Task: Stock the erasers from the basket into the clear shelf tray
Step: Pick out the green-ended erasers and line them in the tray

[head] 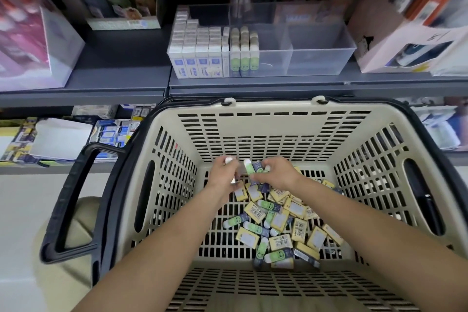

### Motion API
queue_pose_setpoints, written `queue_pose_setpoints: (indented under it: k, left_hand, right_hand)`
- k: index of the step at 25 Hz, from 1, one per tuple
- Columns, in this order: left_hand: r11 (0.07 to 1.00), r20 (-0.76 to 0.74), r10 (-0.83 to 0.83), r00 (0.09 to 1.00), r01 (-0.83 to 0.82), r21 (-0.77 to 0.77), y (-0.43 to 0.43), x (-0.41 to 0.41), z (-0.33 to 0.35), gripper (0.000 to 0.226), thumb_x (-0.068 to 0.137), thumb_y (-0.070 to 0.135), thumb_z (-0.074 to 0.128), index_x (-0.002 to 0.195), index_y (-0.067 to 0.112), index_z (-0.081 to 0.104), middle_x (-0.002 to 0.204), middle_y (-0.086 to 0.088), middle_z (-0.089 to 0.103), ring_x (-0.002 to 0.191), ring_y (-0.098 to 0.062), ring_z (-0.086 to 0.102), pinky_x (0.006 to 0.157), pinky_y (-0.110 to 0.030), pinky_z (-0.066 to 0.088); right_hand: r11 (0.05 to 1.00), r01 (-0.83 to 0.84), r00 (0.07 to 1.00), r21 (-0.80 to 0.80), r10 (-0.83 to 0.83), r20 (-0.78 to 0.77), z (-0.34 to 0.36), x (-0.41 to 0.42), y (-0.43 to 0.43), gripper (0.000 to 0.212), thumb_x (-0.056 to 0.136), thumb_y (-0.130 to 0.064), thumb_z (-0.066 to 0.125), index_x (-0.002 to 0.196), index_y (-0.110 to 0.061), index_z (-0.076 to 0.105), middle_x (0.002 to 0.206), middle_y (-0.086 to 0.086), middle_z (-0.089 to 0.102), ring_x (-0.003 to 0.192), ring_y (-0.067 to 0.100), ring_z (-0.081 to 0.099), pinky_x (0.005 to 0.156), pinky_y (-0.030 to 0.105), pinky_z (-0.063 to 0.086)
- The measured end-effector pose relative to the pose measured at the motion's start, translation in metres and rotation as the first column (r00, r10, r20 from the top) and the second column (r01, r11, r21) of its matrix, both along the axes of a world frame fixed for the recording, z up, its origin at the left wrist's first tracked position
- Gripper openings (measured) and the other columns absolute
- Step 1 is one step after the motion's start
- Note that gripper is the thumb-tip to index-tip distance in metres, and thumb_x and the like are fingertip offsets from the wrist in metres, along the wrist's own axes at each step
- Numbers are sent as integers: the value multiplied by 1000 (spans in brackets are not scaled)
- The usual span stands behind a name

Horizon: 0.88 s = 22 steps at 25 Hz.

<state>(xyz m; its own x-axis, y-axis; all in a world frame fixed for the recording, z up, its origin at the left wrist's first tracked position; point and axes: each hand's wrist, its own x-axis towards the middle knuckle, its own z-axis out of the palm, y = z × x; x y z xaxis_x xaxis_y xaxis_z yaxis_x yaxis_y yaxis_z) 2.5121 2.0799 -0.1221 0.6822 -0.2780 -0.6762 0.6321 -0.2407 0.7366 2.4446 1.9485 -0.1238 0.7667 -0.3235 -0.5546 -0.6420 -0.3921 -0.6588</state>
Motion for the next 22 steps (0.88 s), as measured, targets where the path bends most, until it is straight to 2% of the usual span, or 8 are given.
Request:
queue_pose_setpoints:
  k: [3, 5, 8, 11, 13, 15, 19, 22]
  left_hand:
    - [972, -159, -122, 980, 86, -217, -2, -4, 14, 10, 87, 18, 65, 88, 10, 61, 79, -7, 58, 70, -16, 52, 69, -29, 45]
    - [951, -228, -190, 955, 122, -284, 1, -4, 17, 20, 89, 22, 64, 102, 7, 61, 84, -7, 64, 74, -17, 59, 69, -28, 49]
    - [907, -289, -276, 917, 149, -395, 1, -3, 22, 32, 88, 29, 64, 112, 8, 60, 86, -10, 71, 79, -23, 69, 68, -39, 57]
    - [885, -278, -279, 919, 133, -447, -4, -5, 29, 41, 75, 34, 73, 107, 10, 64, 83, -9, 72, 75, -22, 70, 64, -35, 57]
    - [880, -261, -267, 928, 124, -459, -3, -5, 33, 42, 68, 29, 78, 104, 11, 64, 79, -7, 72, 68, -19, 68, 64, -33, 57]
    - [882, -239, -264, 935, 133, -453, -2, -3, 36, 36, 69, 24, 77, 100, 13, 62, 79, -7, 71, 66, -18, 66, 62, -33, 57]
    - [887, -213, -278, 937, 165, -432, -2, -3, 48, 29, 78, 13, 73, 103, 11, 59, 95, -13, 67, 83, -27, 67, 70, -47, 58]
    - [874, -109, -288, 951, 215, -435, -5, 1, 65, 26, 80, 2, 68, 104, 8, 59, 93, -12, 70, 80, -24, 68, 71, -37, 58]
  right_hand:
    - [986, 67, 996, 150, -75, 48, 15, -4, 1, 35, 76, -30, 75, 85, 2, 64, 68, 5, 53, 63, 15, 50, 61, 24, 37]
    - [977, 81, 992, 200, -97, 75, 27, -8, -1, 25, 77, -29, 74, 83, -6, 67, 66, 0, 57, 56, 7, 52, 57, 20, 40]
    - [993, 47, 984, 112, -65, 163, 46, -10, -4, 23, 75, -28, 76, 87, -12, 65, 77, -3, 61, 68, 6, 55, 61, 21, 42]
    - [998, 1, 971, -70, 15, 237, 62, -10, -2, 32, 71, -32, 79, 89, -11, 63, 79, -2, 61, 71, 11, 54, 65, 27, 44]
    - [997, -56, 968, -52, 67, 240, 69, -13, 0, 35, 71, -27, 79, 99, -13, 64, 88, 1, 67, 78, 15, 63, 76, 34, 52]
    - [999, -39, 973, 13, 35, 230, 75, -17, 1, 38, 71, -19, 79, 104, -13, 61, 94, 4, 70, 85, 20, 67, 83, 38, 54]
    - [998, 59, 964, 12, -60, 259, 83, -25, -3, 14, 76, -12, 75, 78, -18, 62, 79, 3, 66, 71, 10, 63, 73, 26, 54]
    - [976, 113, 944, 185, -164, 287, 100, -26, -8, 9, 83, -6, 66, 90, -8, 62, 74, 5, 65, 62, 6, 63, 62, 16, 54]
